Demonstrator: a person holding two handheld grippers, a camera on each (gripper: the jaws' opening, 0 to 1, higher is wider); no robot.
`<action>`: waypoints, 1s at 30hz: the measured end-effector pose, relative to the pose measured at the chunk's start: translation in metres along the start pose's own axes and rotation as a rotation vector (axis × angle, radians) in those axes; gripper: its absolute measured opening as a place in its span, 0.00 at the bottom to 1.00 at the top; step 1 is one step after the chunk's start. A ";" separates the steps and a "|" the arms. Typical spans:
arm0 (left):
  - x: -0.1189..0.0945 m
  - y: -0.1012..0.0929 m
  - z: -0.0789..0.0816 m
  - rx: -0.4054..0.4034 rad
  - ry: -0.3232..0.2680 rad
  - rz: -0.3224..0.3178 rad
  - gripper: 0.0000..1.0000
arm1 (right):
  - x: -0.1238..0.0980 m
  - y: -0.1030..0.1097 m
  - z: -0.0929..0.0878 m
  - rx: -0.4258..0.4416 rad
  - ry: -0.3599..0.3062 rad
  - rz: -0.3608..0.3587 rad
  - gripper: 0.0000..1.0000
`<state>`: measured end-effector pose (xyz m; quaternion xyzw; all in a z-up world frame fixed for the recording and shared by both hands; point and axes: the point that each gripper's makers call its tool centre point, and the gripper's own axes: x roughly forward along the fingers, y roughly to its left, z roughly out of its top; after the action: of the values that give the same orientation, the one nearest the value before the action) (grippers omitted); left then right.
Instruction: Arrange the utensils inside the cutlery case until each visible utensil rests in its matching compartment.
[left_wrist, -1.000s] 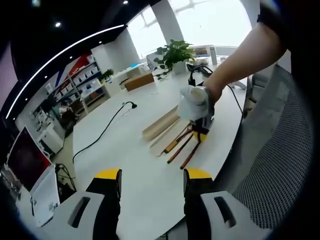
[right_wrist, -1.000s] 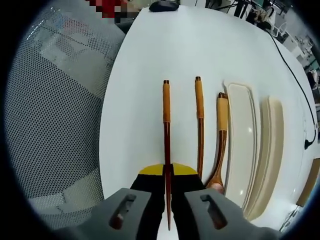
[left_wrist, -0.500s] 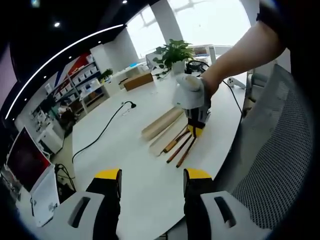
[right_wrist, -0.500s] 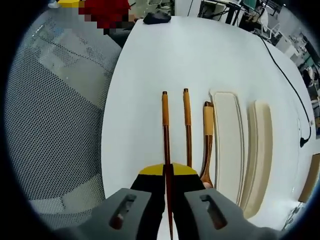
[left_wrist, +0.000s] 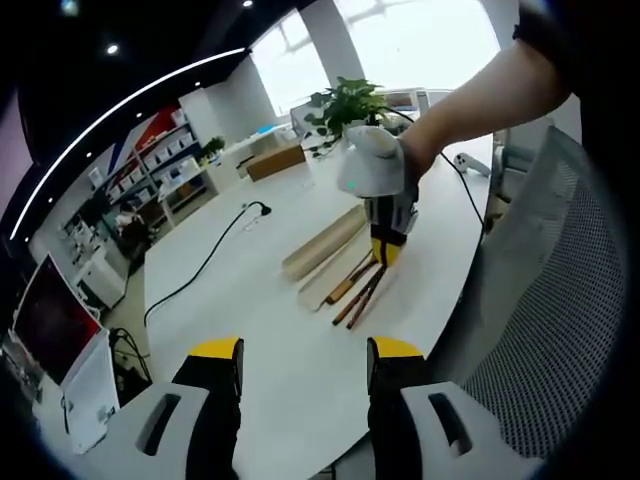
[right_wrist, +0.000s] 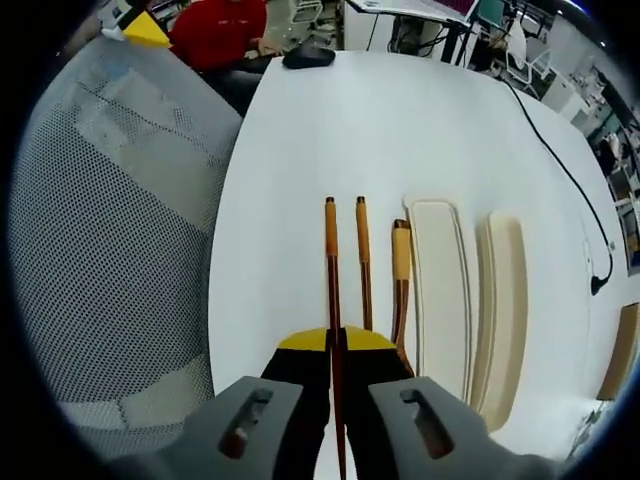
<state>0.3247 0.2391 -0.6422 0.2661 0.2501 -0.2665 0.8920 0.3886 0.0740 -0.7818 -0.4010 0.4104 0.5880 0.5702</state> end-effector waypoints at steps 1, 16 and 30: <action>0.000 0.000 0.000 0.000 -0.001 0.001 0.51 | -0.001 -0.001 0.000 0.001 -0.003 -0.001 0.00; 0.000 0.000 -0.001 0.002 0.003 0.000 0.51 | -0.024 -0.019 0.003 -0.002 -0.034 -0.050 0.00; 0.001 0.000 -0.002 0.001 0.011 -0.001 0.51 | -0.043 -0.048 0.000 0.044 -0.084 -0.116 0.00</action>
<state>0.3248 0.2406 -0.6442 0.2679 0.2548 -0.2658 0.8903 0.4374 0.0604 -0.7429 -0.3865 0.3750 0.5612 0.6285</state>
